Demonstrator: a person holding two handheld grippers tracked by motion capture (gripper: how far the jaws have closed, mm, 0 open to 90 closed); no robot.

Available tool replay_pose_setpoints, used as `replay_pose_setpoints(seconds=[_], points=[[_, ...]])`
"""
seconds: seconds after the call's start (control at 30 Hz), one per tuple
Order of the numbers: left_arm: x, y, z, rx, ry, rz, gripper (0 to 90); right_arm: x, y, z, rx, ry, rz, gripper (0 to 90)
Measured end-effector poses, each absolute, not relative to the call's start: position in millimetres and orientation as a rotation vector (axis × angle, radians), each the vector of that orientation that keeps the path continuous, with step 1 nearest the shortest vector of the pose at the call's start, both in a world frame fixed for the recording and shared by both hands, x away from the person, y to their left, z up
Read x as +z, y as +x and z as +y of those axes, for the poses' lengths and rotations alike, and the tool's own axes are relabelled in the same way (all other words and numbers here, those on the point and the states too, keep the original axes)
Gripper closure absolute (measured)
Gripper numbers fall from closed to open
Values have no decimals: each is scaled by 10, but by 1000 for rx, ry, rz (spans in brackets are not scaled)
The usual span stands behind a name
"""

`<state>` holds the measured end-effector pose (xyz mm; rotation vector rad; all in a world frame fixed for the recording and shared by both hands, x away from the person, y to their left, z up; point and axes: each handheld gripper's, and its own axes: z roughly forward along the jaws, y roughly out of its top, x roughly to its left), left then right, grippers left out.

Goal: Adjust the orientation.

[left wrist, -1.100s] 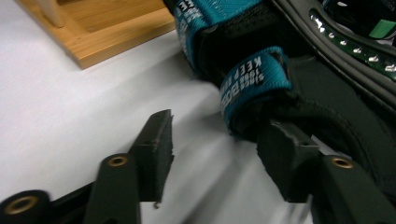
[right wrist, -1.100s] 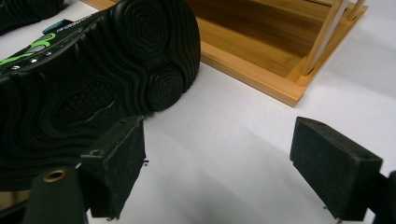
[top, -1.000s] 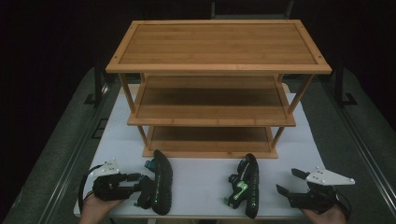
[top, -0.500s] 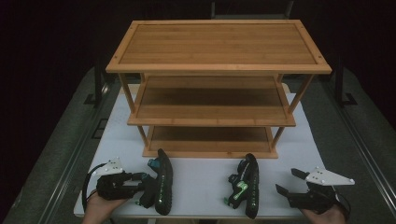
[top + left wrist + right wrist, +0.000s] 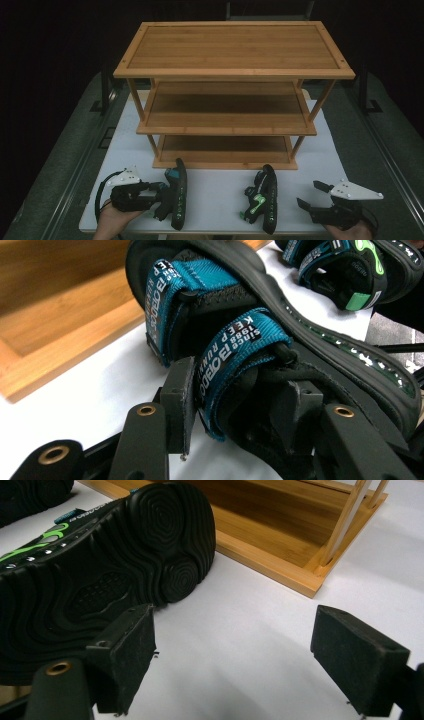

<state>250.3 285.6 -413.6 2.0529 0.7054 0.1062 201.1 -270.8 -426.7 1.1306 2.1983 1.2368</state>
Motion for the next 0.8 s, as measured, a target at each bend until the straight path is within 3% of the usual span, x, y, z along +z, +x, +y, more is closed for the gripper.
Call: replay_pose_setpoints(seconds=[0.47,0.8], points=[[-4050,2592,2411,118,2041,657,653,-4147,1950,-2690,1251,1087,2182,178],[-4065,2577,2092,122,2091,616,632,-3986,1868,-2603,1342,1066,2204,177]])
